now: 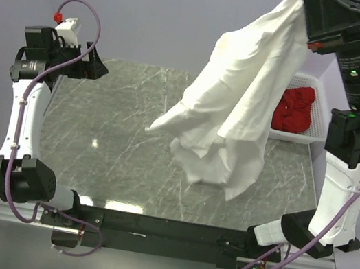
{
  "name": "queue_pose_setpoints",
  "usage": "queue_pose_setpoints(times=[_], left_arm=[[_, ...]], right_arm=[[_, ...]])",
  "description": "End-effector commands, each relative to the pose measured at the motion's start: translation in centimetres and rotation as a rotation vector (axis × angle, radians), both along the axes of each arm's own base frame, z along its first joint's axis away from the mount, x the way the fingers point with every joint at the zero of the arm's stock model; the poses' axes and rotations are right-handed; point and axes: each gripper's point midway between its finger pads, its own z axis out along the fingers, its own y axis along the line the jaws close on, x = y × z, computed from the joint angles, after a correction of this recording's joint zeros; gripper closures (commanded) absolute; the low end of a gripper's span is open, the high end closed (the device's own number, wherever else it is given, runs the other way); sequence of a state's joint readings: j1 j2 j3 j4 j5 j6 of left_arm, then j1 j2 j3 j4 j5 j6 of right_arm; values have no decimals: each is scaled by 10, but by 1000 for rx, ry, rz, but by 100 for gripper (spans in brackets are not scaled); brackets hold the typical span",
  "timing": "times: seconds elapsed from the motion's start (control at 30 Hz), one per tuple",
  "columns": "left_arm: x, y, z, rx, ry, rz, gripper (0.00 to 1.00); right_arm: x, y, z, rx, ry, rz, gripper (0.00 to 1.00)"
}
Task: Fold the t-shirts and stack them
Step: Move the tshirt to the center of the board
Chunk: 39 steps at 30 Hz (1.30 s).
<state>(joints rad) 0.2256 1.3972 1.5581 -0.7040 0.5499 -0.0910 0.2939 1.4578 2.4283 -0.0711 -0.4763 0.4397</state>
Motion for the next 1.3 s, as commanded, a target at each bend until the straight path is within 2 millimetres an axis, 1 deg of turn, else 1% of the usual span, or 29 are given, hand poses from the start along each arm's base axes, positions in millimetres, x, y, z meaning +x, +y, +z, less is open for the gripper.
queue_pose_setpoints(times=[0.0,0.07,0.1,0.13,0.17,0.2,0.27,0.33,0.4,0.5,0.53,0.57,0.6,0.63,0.67,0.73,0.77,0.83,0.87,0.9,0.93,0.97,1.03,1.07,1.1,1.13,1.17,1.2,1.27], left_arm=[[-4,-6,30,-23,-95,-27,1],[-5,-5,31,-23,-101,-22,1],[-6,-5,31,-26,-102,-21,1],[-6,-3,29,-25,-100,-18,0],[-8,-4,29,-24,-106,-20,1],[-9,-4,28,-25,-104,-20,1],[-12,-2,26,-20,-106,-21,1],[-13,-1,21,-22,-99,-20,1],[-13,-1,22,-24,-102,-26,0],[-11,0,23,-24,-105,-29,1],[-11,0,22,-19,-104,-33,1],[-11,0,22,-16,-106,-40,1],[-11,-1,20,-10,-108,-48,1],[-11,-2,20,-7,-111,-60,1],[-13,-4,19,-9,-112,-73,1],[-15,-6,15,-4,-114,-92,1],[-17,-8,13,-7,-112,-100,1],[-20,-10,6,-13,-99,-115,1],[-21,-11,5,-16,-94,-121,1],[-23,-12,3,-11,-91,-135,1],[-24,-15,1,-16,-84,-150,1],[-27,-15,-7,-6,-59,-170,1],[-32,-21,-17,-1,-40,-236,1],[-36,-23,-23,-3,-21,-253,0],[-38,-25,-33,3,-6,-270,1],[-38,-26,-41,9,8,-279,0],[-37,-27,-47,14,15,-285,1],[-39,-30,-60,21,35,-303,0],[-35,-38,-79,41,79,-334,1]], right_arm=[[-18,8,23,75,-113,17,100],[-15,19,14,53,-85,43,100],[3,32,-6,17,-27,54,100],[-4,35,-11,8,-22,73,100],[1,40,-21,-6,-1,79,100],[17,52,-44,-40,50,86,100],[17,62,-53,-62,56,101,100],[18,71,-54,-72,62,127,100],[11,73,-46,-63,47,150,100],[15,82,-53,-71,87,180,100],[12,79,-56,-69,103,179,100],[27,88,-82,-98,171,182,100],[31,90,-97,-114,205,183,100],[20,84,-102,-114,207,181,100],[39,96,-146,-163,298,181,100],[41,97,-178,-208,332,164,100],[56,105,-220,-256,410,152,100],[63,115,-265,-343,465,162,77],[63,123,-301,-426,517,193,62],[66,123,-319,-476,546,184,34],[66,122,-348,-545,629,185,17],[66,119,-361,-589,647,172,11],[77,97,-382,-636,702,67,11],[82,89,-398,-644,744,49,11],[81,84,-406,-653,756,63,11],[90,69,-416,-647,791,24,11],[94,62,-435,-655,840,11,11],[96,57,-446,-670,865,14,11],[107,43,-485,-718,975,-18,12]])
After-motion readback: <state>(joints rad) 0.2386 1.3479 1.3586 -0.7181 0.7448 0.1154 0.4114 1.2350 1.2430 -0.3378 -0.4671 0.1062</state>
